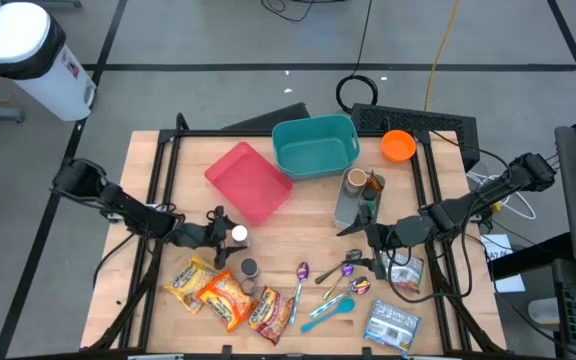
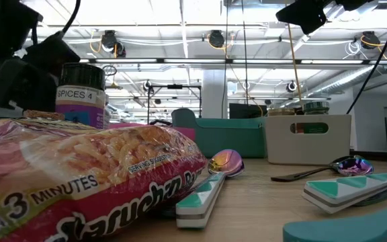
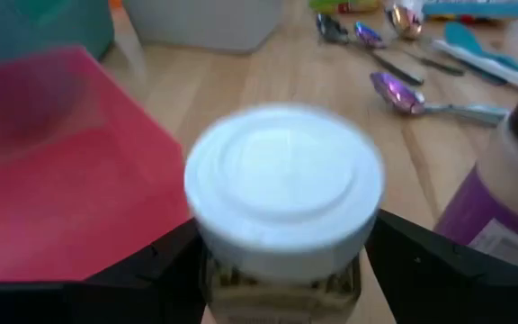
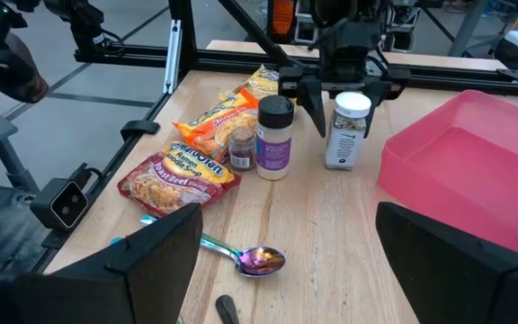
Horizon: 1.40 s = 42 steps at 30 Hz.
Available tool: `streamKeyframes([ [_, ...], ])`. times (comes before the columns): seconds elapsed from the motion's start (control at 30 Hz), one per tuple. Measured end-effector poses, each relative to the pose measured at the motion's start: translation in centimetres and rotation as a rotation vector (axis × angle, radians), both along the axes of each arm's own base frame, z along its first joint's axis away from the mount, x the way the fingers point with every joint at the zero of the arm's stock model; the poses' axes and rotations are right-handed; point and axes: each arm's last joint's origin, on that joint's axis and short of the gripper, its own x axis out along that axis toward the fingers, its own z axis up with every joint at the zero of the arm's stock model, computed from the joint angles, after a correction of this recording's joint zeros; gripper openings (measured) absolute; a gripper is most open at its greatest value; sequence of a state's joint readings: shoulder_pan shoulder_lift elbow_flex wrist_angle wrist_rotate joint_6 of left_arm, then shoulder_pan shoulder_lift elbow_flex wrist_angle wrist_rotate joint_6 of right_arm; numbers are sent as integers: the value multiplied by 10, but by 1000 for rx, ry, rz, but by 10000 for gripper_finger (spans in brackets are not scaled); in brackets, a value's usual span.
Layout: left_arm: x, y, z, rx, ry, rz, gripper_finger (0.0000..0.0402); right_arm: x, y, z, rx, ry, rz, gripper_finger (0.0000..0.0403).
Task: Pick & Place Food Item
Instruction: Put the white spice bottle into the gray bin
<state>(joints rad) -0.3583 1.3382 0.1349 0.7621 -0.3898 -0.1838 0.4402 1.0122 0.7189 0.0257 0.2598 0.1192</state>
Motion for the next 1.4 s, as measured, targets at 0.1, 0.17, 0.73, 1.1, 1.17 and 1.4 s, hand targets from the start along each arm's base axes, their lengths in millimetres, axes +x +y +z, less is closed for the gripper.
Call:
streamKeyframes([
  [0.1, 1, 0, -6, -15, 28, 13, 260, 0, 0, 0, 0, 0, 0, 322],
  [0.17, 2, -1, -7, -19, 23, 14, 256, 0, 0, 0, 0, 0, 0, 322],
  [0.73, 3, 1, -13, 49, 27, 51, 208, -1, -1, -15, -4, -57, 9, 322],
  [1.1, 26, -7, 26, 35, -92, 79, 208, -1, -1, -14, 0, -59, 7, 322],
  [1.17, 33, -10, 42, 48, -76, 51, 208, -1, -1, -14, 2, -61, 7, 322],
  [1.4, 65, -17, 108, 131, 27, 35, 208, 0, 0, -11, 15, -90, 7, 322],
])
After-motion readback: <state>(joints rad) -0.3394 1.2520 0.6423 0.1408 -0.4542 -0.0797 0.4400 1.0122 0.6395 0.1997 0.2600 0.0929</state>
